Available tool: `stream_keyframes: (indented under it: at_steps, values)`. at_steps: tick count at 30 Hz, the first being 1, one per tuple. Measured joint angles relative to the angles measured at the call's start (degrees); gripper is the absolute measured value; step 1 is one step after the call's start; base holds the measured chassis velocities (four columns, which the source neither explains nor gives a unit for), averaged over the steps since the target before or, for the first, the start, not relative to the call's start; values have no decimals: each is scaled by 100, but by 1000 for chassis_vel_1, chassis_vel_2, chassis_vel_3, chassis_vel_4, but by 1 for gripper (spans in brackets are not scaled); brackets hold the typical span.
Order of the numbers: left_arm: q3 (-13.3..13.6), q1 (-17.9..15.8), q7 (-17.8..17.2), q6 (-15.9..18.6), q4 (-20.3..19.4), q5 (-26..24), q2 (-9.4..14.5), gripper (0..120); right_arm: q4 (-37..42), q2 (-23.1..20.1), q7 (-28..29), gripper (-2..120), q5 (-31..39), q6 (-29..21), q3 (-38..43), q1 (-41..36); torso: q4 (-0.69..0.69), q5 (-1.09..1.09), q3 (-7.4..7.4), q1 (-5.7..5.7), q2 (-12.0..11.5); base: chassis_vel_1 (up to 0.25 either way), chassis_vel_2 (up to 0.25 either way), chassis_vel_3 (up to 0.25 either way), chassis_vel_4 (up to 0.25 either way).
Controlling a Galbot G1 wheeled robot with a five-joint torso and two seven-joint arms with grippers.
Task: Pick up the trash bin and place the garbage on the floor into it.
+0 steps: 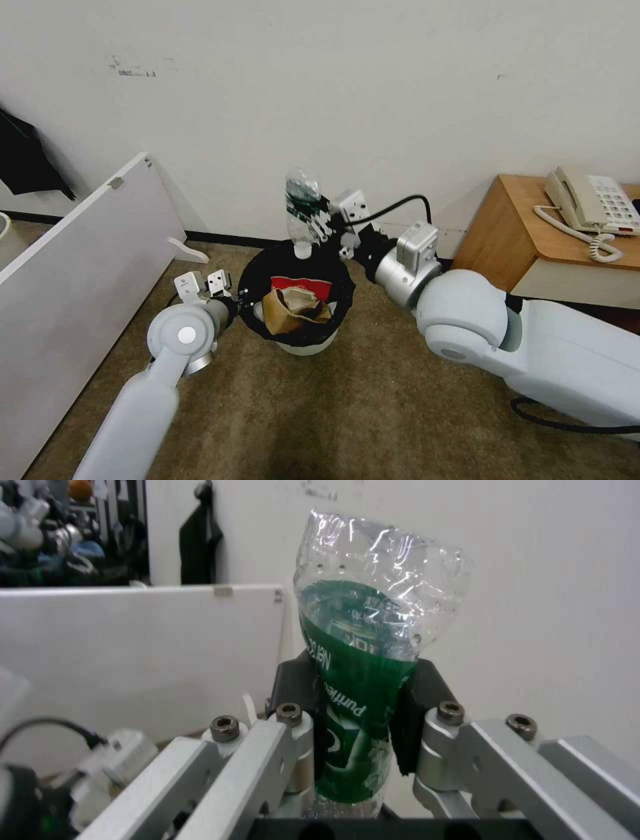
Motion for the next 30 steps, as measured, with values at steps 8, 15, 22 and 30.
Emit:
stream_keyframes:
  at_steps: [8,15,22,30]
  values:
    - [-76,10,16,0,-226,-126,62,1,-283,73,-211,18,-448,88,-20,-281,0,0,0,0,0,0,0,0,0]
    - [-167,97,19,13,-464,-309,135,1,-527,254,-291,18,-616,101,-91,-303,1,-1,0,0,0,0,0,0,0]
    - [-227,262,21,37,-681,-436,168,1,-873,465,-386,18,-908,154,-176,-387,0,-1,0,0,0,0,0,0,0]
    - [-280,340,40,44,-765,-468,149,1,-1268,706,-468,18,-1109,218,-340,-367,0,0,0,0,0,0,0,0,0]
